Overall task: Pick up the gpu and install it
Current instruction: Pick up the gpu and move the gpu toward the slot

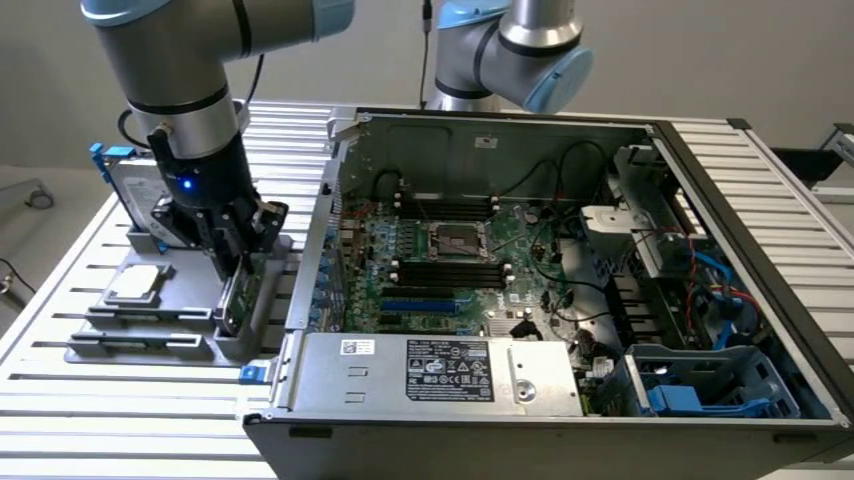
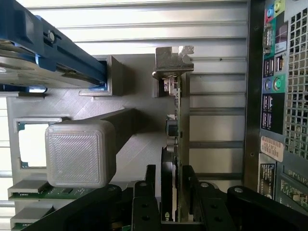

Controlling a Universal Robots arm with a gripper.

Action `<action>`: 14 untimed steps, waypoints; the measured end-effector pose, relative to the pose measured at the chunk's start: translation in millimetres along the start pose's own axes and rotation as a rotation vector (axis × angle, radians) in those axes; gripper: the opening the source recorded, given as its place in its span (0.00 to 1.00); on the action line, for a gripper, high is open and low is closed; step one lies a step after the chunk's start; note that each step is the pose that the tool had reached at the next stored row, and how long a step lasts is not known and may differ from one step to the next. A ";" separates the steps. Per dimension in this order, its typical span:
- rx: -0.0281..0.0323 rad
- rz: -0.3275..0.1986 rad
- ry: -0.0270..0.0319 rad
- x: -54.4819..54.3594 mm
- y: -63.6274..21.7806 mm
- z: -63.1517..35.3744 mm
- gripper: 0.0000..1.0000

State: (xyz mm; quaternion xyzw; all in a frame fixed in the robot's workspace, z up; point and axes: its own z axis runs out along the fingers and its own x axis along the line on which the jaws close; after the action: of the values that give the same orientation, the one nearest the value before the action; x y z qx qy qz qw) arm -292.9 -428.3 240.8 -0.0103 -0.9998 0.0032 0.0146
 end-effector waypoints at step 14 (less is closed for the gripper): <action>0.0000 0.000 -0.0056 2.6 -0.1 0.2 0.36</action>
State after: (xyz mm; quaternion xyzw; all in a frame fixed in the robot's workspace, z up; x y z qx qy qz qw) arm -295.4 -428.3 240.7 -0.0104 -0.9999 0.0032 0.0118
